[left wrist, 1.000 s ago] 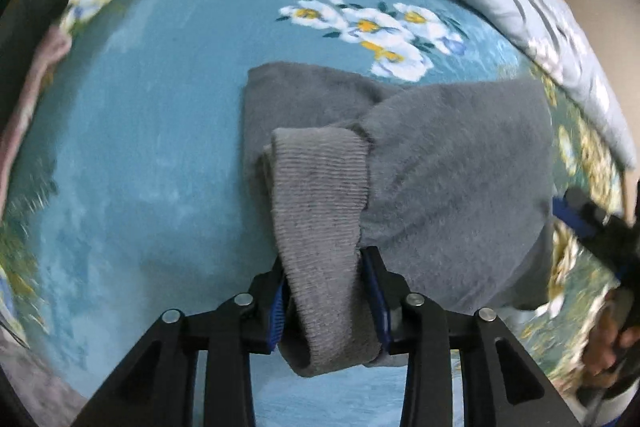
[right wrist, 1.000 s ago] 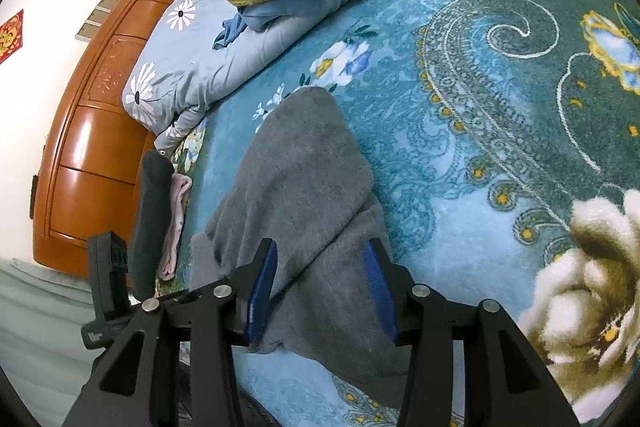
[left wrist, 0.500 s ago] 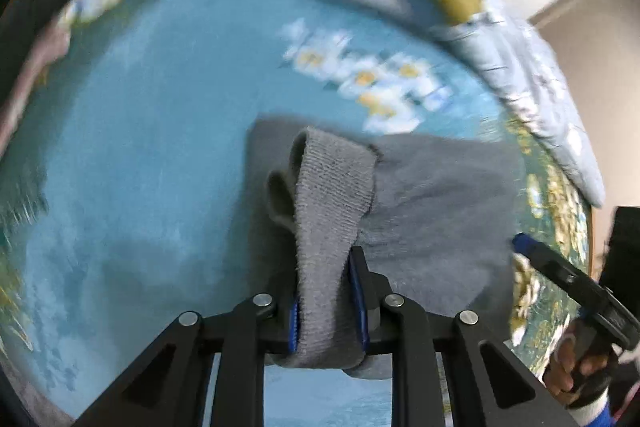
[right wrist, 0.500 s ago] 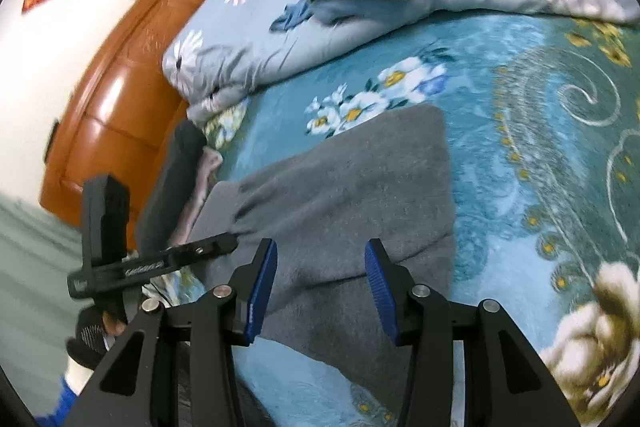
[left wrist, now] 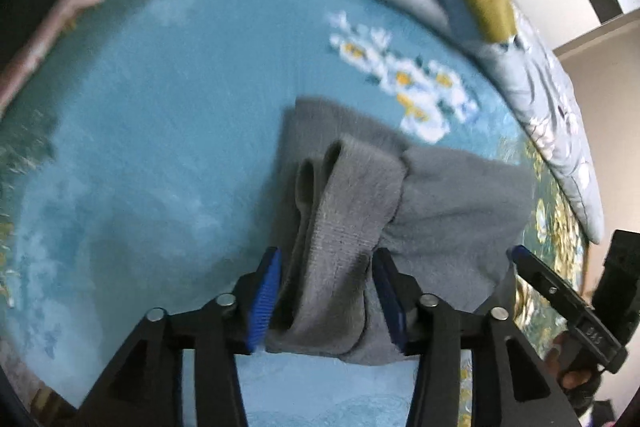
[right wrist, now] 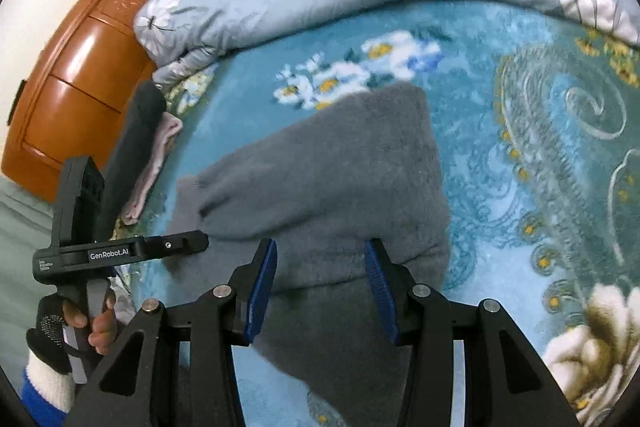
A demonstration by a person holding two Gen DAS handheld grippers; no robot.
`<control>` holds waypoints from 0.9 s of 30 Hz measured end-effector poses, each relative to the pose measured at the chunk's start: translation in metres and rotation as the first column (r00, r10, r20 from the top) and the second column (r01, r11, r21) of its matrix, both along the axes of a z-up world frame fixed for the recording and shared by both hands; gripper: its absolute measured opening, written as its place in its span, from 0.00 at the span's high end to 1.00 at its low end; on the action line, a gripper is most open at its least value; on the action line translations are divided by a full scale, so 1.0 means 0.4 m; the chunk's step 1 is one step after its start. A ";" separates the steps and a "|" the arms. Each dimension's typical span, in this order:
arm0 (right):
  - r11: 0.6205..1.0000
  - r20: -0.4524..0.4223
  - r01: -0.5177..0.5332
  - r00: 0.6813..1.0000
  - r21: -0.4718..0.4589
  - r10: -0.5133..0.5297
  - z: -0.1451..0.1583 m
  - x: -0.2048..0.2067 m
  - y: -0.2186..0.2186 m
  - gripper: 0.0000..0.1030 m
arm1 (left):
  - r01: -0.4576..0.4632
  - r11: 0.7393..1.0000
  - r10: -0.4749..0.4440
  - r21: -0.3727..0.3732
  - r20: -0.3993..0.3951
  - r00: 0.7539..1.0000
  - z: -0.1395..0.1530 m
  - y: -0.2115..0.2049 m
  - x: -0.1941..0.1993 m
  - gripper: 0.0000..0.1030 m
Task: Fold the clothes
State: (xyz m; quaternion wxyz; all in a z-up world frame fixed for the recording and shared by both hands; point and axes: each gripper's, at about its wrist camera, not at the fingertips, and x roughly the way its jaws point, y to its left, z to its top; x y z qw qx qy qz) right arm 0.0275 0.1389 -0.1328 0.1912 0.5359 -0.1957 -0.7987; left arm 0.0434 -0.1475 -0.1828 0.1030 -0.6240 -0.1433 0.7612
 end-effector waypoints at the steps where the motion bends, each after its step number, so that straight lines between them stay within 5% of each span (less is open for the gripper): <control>1: 1.000 -0.016 -0.002 1.000 0.003 0.002 0.016 0.001 0.005 0.54 | -0.007 1.000 0.006 -0.004 -0.030 1.000 0.018 -0.001 0.003 0.50; 6: 0.999 -0.050 0.019 0.999 0.026 -0.017 0.041 -0.048 0.010 0.53 | 0.052 0.997 -0.043 0.060 -0.140 0.989 0.067 0.046 -0.012 0.49; 10: 0.998 -0.020 0.035 0.999 0.047 -0.034 0.006 -0.103 -0.006 0.50 | 0.098 0.995 -0.096 0.021 -0.095 0.991 0.010 0.094 -0.049 0.49; 18: 0.998 0.049 0.046 0.998 0.040 -0.048 -0.067 -0.149 -0.004 0.48 | 0.068 0.996 -0.066 0.063 -0.029 0.997 -0.054 0.087 -0.056 0.49; 22: 0.998 0.022 0.058 0.998 -0.017 -0.058 -0.035 -0.129 0.019 0.48 | 0.008 0.993 -0.001 0.114 -0.069 0.998 -0.019 0.041 -0.045 0.49; 25: 0.995 -0.015 0.074 0.997 -0.066 -0.075 -0.012 -0.092 0.056 0.41 | -0.068 0.989 0.082 0.131 -0.101 0.991 0.002 -0.006 -0.041 0.39; 27: 0.991 -0.017 0.099 0.995 -0.085 -0.101 -0.014 -0.067 0.086 0.38 | -0.125 0.987 0.132 0.103 -0.064 0.989 -0.020 -0.033 -0.047 0.37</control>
